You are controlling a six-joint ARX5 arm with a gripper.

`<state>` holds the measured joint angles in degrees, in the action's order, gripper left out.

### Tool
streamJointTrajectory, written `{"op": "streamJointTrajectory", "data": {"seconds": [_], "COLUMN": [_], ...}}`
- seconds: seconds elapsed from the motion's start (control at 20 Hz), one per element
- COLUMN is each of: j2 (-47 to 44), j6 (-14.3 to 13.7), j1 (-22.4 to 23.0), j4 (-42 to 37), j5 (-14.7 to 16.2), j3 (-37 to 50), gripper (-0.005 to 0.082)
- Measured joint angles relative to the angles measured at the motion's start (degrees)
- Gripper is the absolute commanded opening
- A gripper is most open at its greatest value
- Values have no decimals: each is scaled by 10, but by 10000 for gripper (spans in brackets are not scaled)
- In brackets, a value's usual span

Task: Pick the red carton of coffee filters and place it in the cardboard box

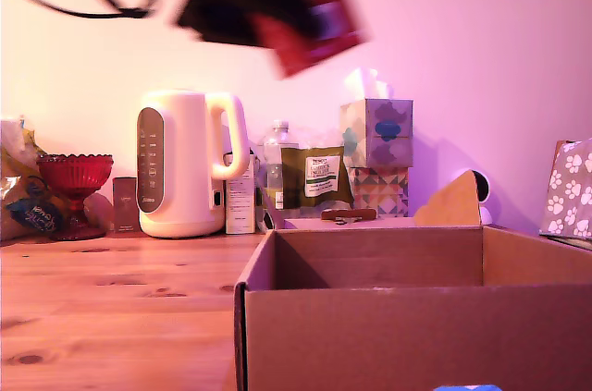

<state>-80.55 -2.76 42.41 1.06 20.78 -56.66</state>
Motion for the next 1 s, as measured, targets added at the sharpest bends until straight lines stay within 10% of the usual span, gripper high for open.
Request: {"op": "streamJointTrajectory", "data": {"seconds": [0.6,1.0], "j2": [-145,-197], "j6": [3,6], "j1": [66,66], "j4": [-58,123], "j5": [-30,-53], "j3": [0,-49], "gripper": [182,278]}}
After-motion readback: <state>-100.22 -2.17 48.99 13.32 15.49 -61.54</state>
